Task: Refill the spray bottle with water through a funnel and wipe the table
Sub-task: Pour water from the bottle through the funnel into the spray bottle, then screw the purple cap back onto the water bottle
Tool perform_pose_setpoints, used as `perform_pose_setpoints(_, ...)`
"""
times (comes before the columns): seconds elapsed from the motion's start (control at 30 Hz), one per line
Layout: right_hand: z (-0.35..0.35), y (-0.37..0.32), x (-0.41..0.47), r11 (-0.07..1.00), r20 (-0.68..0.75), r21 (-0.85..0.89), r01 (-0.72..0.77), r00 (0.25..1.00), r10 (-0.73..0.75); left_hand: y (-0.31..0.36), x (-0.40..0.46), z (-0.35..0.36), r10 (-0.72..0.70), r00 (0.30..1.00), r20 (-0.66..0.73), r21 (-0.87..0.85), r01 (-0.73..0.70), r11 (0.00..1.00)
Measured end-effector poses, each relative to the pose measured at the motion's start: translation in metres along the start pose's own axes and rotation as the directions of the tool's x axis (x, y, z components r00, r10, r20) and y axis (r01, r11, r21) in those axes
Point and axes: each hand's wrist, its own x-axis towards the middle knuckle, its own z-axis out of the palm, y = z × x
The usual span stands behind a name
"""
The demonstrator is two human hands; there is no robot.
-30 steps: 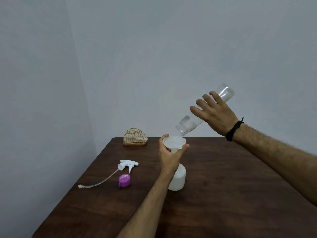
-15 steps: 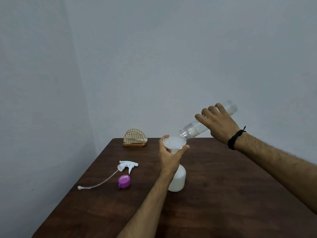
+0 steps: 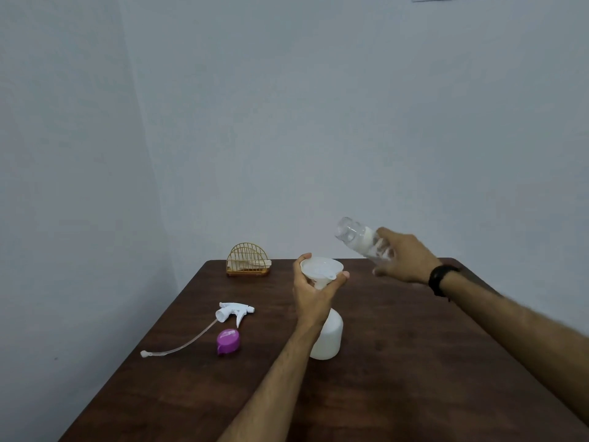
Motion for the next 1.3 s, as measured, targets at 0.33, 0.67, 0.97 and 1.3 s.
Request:
perform_pose_setpoints(0.33, 0.063, 0.014, -0.067, 0.724, 0.196, 0.642, -0.252, 0.967, 0.163, 0.001, 0.002, 0.0, 0.011, 1.0, -0.022, 0.032, -0.011, 0.999)
perform_pose_setpoints(0.67, 0.109, 0.003, -0.096, 0.577, 0.1, 0.788, -0.216, 0.969, 0.226, -0.006, 0.002, -0.012, 0.001, 0.999, 0.032, 0.096, -0.004, 0.995)
perform_pose_setpoints(0.97, 0.123, -0.013, -0.119, 0.597, 0.042, 0.786, -0.161, 0.977, 0.208, -0.003, -0.008, -0.065, -0.155, 0.961, 0.228, 0.342, 0.069, 0.937)
perform_pose_setpoints(1.3, 0.152, -0.082, -0.123, 0.587, 0.128, 0.801, -0.115, 0.992, 0.019, -0.008, -0.008, -0.2, -0.168, 0.972, -0.166, 0.928, 0.211, 0.307)
